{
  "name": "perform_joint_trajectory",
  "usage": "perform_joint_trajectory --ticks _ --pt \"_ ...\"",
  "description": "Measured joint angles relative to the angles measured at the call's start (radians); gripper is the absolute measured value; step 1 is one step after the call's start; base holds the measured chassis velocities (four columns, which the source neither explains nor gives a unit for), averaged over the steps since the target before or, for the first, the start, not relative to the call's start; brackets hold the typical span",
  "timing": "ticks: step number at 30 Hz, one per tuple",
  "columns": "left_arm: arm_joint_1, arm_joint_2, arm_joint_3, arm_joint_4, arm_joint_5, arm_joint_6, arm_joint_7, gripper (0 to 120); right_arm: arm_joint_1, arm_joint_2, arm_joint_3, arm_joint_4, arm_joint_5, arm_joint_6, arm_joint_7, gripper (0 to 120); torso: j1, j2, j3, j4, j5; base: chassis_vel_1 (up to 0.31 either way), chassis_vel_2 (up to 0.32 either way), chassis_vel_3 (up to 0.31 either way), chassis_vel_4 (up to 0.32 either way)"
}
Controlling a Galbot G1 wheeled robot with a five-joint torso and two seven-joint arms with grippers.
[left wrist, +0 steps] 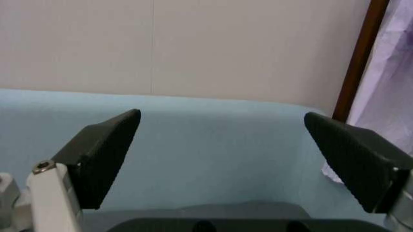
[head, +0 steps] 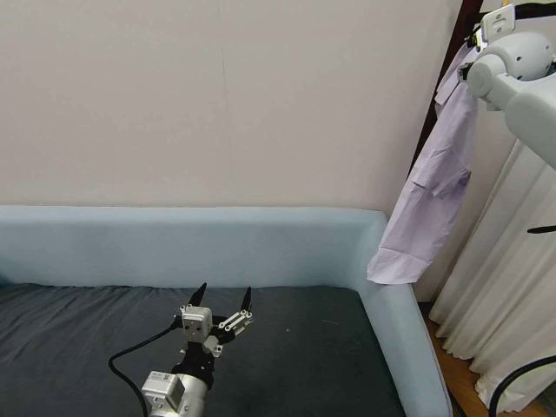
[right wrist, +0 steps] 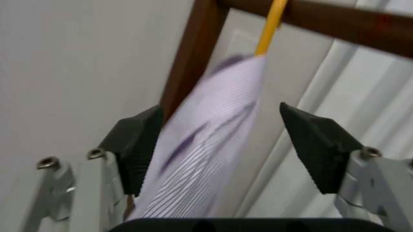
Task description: Pick up the clothes from the sofa and hang them on the clothes hanger.
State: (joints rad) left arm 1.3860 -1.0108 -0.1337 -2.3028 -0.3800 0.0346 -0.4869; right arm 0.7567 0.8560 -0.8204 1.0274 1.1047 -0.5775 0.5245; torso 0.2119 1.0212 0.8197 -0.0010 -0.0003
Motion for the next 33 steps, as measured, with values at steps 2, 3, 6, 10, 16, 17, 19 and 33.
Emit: perform_joint_trajectory --ticks 2,3,6,10,16,17,19,33 --pt "0.001 -0.002 0.000 0.002 0.001 0.000 0.000 100 -0.016 -0.017 0.023 0.050 -0.010 0.029 -0.013 86 0.000 0.000 0.000 -0.0001 0.0000 0.000 0.000 0.000 0.000" --pt "0.001 -0.002 0.000 0.002 0.001 0.000 0.000 100 -0.016 -0.017 0.023 0.050 -0.010 0.029 -0.013 86 0.000 0.000 0.000 -0.0001 0.0000 0.000 0.000 0.000 0.000" --pt "0.001 -0.004 0.000 0.006 0.006 0.000 0.003 100 -0.082 -0.077 0.091 0.187 -0.013 0.111 -0.022 98 0.000 0.000 0.000 0.0004 -0.0004 0.000 0.000 0.000 0.000" --pt "0.002 -0.012 -0.004 0.015 0.023 -0.017 0.017 100 -0.207 -0.162 0.189 0.353 0.020 0.209 -0.046 100 0.000 0.000 0.000 0.0001 0.0008 0.000 0.000 0.000 0.000" --pt "0.013 -0.057 -0.019 0.044 0.039 -0.070 0.038 100 -0.683 -0.363 0.560 0.701 0.065 0.353 -0.100 100 0.000 0.000 0.000 -0.0008 0.0004 0.000 0.000 0.000 0.000" --pt "0.016 -0.068 -0.021 0.047 0.037 -0.077 0.041 100 -0.770 -0.392 0.595 0.744 0.064 0.368 -0.106 100 0.000 0.000 0.000 -0.0012 0.0014 0.000 0.000 0.000 0.000" --pt "0.025 -0.094 -0.027 0.054 0.033 -0.094 0.054 100 -0.969 -0.441 0.704 0.829 0.043 0.404 -0.111 100 0.000 0.000 0.000 -0.0008 0.0008 0.000 0.000 0.000 0.000" --pt "0.177 -0.215 -0.071 0.106 0.214 -0.205 0.120 100 -2.221 -0.084 1.433 1.067 -0.577 0.664 -0.249 100 0.000 0.000 0.000 -0.0008 0.0003 0.000 0.000 0.000 0.000"
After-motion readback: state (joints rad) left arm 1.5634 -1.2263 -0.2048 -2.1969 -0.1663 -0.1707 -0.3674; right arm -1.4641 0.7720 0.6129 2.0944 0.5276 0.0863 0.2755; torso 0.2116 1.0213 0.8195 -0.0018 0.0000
